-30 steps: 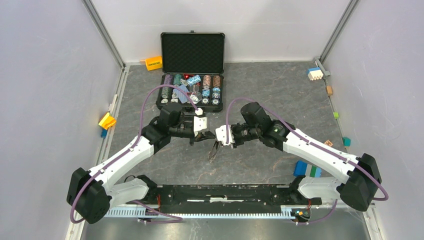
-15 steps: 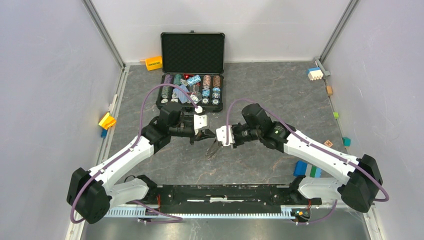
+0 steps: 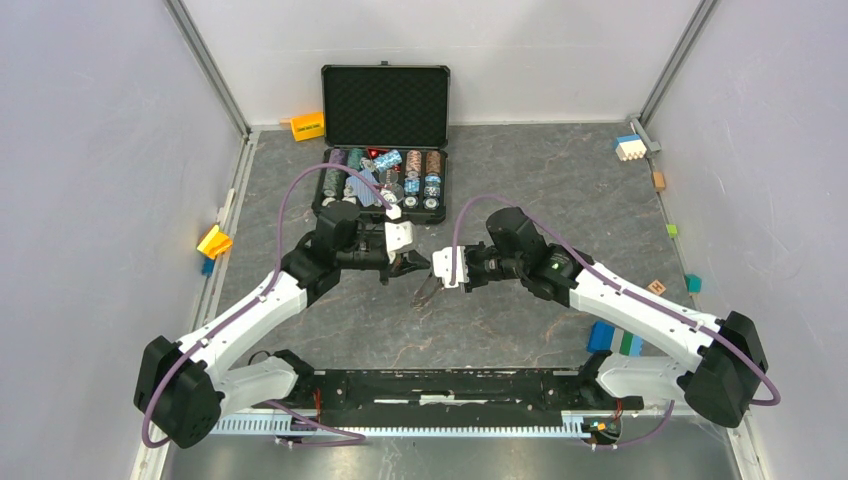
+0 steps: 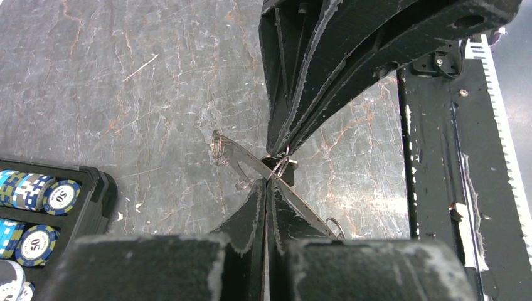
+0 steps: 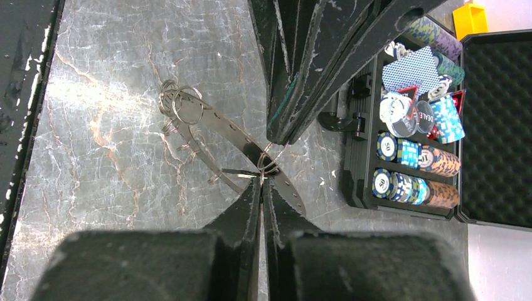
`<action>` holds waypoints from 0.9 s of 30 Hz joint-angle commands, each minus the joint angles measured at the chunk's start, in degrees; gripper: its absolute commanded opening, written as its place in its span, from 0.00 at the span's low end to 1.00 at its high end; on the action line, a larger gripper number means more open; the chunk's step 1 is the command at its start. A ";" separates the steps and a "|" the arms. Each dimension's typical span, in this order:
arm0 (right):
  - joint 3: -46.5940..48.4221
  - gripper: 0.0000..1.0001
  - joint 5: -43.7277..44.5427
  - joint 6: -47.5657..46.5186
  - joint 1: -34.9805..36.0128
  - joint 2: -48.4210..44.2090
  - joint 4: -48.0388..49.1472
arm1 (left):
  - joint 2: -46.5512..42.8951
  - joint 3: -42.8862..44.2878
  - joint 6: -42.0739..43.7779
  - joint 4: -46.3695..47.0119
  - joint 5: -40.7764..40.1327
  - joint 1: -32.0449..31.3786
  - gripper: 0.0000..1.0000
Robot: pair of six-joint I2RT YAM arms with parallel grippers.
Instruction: Put the keys on the keyring
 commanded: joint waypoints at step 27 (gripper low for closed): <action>-0.82 0.51 0.50 9.22 -5.24 -4.17 6.21 | -0.82 -4.86 -12.92 19.25 -1.37 1.60 0.02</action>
